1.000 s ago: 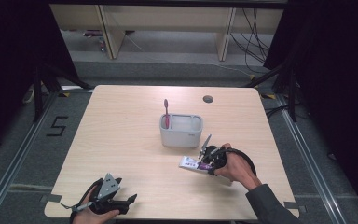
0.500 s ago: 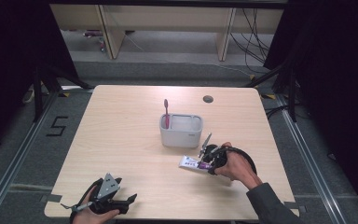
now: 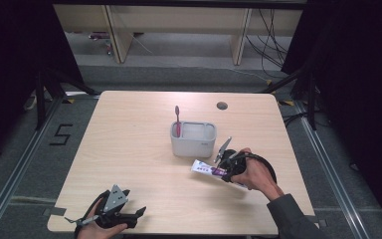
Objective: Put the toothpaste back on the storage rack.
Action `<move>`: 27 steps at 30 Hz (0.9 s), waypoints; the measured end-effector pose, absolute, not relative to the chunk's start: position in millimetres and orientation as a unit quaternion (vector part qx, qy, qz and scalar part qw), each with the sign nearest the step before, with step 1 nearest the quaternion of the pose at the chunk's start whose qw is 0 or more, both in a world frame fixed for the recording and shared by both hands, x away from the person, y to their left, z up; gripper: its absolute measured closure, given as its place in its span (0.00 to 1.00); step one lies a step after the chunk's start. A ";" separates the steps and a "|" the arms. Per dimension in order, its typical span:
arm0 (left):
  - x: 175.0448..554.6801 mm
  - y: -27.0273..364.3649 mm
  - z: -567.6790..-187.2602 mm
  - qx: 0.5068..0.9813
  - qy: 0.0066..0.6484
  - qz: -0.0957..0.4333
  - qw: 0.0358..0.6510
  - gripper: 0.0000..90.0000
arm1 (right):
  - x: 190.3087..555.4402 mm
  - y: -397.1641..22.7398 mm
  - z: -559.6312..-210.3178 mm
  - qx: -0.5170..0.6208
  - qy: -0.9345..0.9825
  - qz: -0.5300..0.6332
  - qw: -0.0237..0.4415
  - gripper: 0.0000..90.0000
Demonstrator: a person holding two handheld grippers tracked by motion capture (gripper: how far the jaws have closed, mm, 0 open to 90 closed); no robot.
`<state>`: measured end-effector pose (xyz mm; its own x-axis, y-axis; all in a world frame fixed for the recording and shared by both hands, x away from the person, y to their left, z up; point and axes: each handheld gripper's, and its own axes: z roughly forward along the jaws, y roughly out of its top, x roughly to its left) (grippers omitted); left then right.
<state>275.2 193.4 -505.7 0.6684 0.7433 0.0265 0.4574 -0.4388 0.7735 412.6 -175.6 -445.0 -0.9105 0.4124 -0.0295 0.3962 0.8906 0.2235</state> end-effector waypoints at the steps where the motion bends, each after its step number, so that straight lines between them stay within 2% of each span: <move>1: 275.4 193.4 -505.5 0.828 0.361 0.185 0.386 0.22 | 411.8 -175.6 -444.1 0.213 0.970 0.112 0.040 0.82; 17: 275.5 192.9 -505.5 0.830 0.360 0.185 0.385 0.22 | 409.3 -182.7 -423.2 0.206 0.955 0.207 0.048 0.82; 22: 275.2 192.0 -505.9 0.830 0.362 0.182 0.384 0.22 | 406.5 -185.6 -413.9 0.216 0.943 0.250 0.033 0.82; 26: 275.0 192.4 -505.3 0.831 0.361 0.184 0.382 0.22 | 405.9 -186.2 -405.5 0.221 0.934 0.277 0.036 0.82; 27: 275.4 192.6 -505.5 0.830 0.359 0.184 0.385 0.22 | 408.6 -186.9 -404.0 0.206 0.933 0.290 0.050 0.82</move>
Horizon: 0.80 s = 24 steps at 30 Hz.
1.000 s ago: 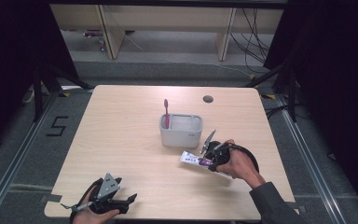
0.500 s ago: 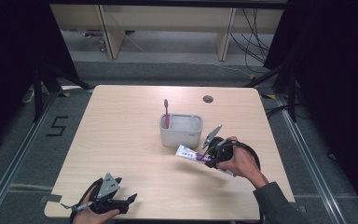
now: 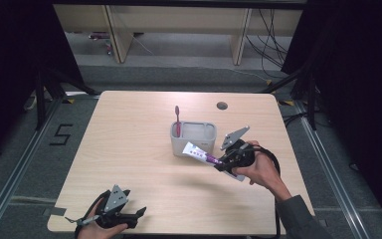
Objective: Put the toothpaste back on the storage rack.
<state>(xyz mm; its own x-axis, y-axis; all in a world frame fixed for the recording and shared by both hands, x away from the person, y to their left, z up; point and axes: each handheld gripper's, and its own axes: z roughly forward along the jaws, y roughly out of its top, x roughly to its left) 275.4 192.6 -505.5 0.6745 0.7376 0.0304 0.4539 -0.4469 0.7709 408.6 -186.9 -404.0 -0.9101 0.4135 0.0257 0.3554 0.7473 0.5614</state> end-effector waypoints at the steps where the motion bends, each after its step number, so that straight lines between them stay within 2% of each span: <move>1: 275.4 192.7 -505.5 0.830 0.359 0.185 0.384 0.22 | 410.0 -187.1 -402.5 0.197 0.932 0.300 0.052 0.82; 24: 275.2 192.8 -505.4 0.829 0.360 0.186 0.385 0.22 | 424.9 -185.3 -374.7 0.231 0.868 0.433 0.079 0.83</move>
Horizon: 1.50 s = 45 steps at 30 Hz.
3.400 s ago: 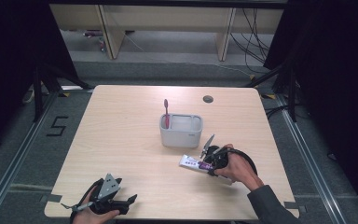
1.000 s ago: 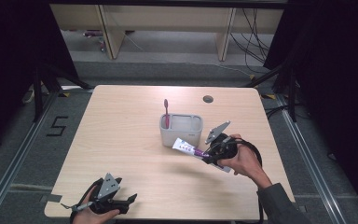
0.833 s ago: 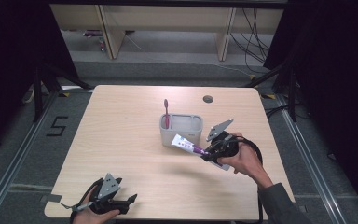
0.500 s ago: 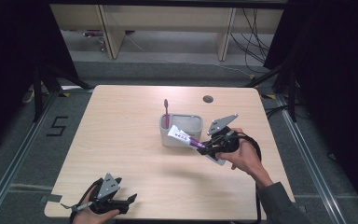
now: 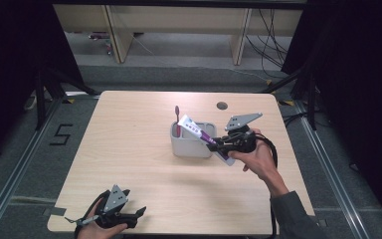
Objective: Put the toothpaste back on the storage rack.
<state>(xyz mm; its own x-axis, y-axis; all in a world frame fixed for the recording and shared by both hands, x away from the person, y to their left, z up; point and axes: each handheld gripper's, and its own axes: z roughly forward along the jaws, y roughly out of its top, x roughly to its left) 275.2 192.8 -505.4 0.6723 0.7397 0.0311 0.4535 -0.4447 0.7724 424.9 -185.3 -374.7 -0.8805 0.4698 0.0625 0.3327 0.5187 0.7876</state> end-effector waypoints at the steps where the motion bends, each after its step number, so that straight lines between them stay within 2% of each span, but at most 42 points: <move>1: 275.2 192.7 -505.5 0.829 0.360 0.186 0.386 0.22 | 427.0 -185.7 -373.8 0.236 0.862 0.441 0.079 0.83; 5: 275.2 192.9 -505.2 0.831 0.358 0.184 0.384 0.22 | 437.8 -186.8 -371.4 0.247 0.840 0.474 0.097 0.83; 18: 274.5 192.5 -503.9 0.832 0.360 0.183 0.381 0.22 | 460.9 -176.6 -368.7 0.287 0.792 0.529 0.100 0.83; 27: 274.4 192.5 -503.8 0.832 0.359 0.183 0.382 0.22 | 471.5 -164.4 -367.6 0.289 0.777 0.546 0.118 0.83; 30: 274.4 192.5 -503.7 0.832 0.359 0.183 0.382 0.22 | 473.2 -159.5 -368.3 0.302 0.772 0.549 0.111 0.83; 33: 274.3 192.2 -504.1 0.831 0.359 0.184 0.383 0.22 | 478.9 -155.9 -369.7 0.295 0.766 0.557 0.126 0.83; 45: 274.1 191.5 -505.0 0.829 0.356 0.182 0.391 0.22 | 491.2 -141.5 -378.0 0.315 0.749 0.569 0.129 0.83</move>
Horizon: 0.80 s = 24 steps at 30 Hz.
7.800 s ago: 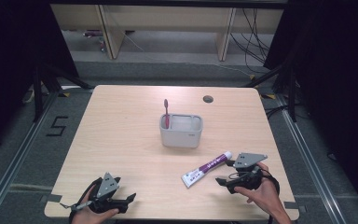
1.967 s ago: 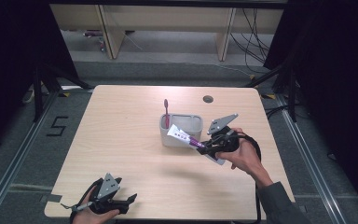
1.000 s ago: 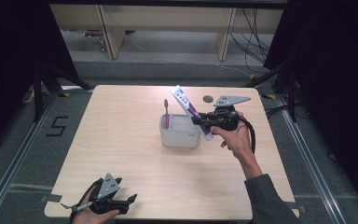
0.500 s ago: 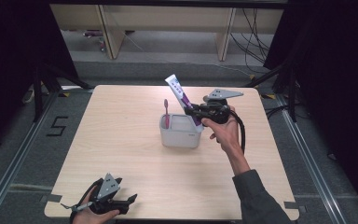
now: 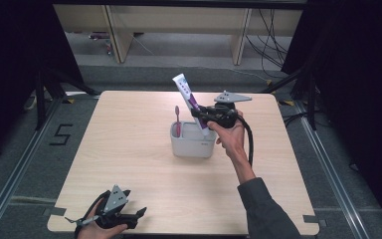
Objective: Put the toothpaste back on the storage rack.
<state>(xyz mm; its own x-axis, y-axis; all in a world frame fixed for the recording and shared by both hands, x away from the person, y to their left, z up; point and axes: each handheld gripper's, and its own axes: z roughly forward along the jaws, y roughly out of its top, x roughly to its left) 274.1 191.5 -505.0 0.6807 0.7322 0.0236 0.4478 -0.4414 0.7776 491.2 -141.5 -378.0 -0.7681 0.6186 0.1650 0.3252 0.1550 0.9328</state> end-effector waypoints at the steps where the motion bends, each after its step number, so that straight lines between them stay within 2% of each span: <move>1: 274.0 191.5 -504.9 0.830 0.356 0.182 0.390 0.22 | 492.0 -140.5 -379.1 0.313 0.750 0.569 0.126 0.83; 3: 274.0 191.5 -504.9 0.829 0.356 0.182 0.391 0.22 | 495.0 -138.8 -382.1 0.310 0.748 0.571 0.136 0.83; 5: 273.8 191.6 -504.5 0.830 0.356 0.182 0.389 0.22 | 494.8 -136.4 -384.1 0.323 0.745 0.571 0.124 0.83; 9: 273.7 191.6 -504.5 0.830 0.356 0.181 0.390 0.22 | 499.7 -133.8 -391.0 0.314 0.741 0.574 0.150 0.83; 13: 273.6 191.7 -504.3 0.831 0.355 0.182 0.388 0.22 | 499.8 -130.7 -393.9 0.319 0.739 0.578 0.136 0.83; 17: 273.8 192.3 -504.0 0.835 0.351 0.182 0.382 0.22 | 500.1 -128.0 -397.7 0.322 0.736 0.577 0.148 0.83; 24: 273.0 191.2 -504.3 0.833 0.353 0.180 0.386 0.22 | 499.5 -123.5 -404.8 0.337 0.731 0.576 0.141 0.83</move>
